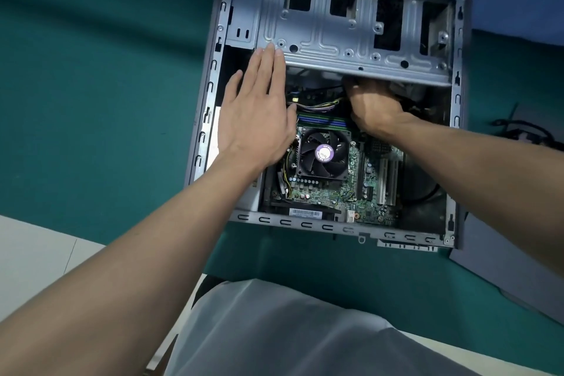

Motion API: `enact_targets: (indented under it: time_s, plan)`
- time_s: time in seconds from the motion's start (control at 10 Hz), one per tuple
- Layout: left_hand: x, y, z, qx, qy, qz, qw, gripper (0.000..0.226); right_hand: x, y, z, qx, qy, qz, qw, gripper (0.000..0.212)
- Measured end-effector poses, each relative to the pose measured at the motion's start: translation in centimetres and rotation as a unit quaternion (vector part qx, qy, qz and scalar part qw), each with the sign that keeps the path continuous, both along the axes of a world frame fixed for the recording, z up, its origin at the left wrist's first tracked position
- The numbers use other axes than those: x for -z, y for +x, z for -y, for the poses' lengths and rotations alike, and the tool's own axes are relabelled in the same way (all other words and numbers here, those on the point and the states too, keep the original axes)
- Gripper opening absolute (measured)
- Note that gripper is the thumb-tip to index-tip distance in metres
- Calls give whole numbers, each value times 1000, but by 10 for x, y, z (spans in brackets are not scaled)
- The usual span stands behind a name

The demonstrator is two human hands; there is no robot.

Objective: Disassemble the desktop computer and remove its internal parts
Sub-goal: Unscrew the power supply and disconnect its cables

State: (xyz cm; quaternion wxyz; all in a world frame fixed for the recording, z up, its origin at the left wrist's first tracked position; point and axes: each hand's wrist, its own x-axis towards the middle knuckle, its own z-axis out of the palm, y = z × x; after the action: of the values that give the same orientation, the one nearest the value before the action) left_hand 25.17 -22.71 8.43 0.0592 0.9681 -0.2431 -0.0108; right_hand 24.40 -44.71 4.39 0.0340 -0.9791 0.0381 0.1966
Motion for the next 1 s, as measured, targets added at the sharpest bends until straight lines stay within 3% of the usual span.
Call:
enact_targets:
  time_s: [0.2, 0.4, 0.5, 0.7, 0.9, 1.0]
  plan:
    - [-1, 1, 0, -2, 0, -6, 1000, 73, 2, 7, 13, 71, 63, -77, 992, 32]
    - [-2, 0, 1, -5, -3, -9, 1000, 72, 3, 2, -3, 51, 47, -9, 998, 41]
    - [-2, 1, 1, -6, -2, -11, 1000, 72, 1, 10, 2, 17, 14, -26, 999, 41]
    - [-2, -1, 1, -3, 3, -16, 1000, 72, 5, 12, 6, 22, 14, 24, 999, 46]
    - [-3, -1, 1, -3, -2, -16, 1000, 72, 3, 18, 19, 64, 16, -173, 983, 40]
    - [-4, -1, 0, -5, -4, -18, 1000, 71, 11, 9, 12, 24, 18, -34, 999, 32]
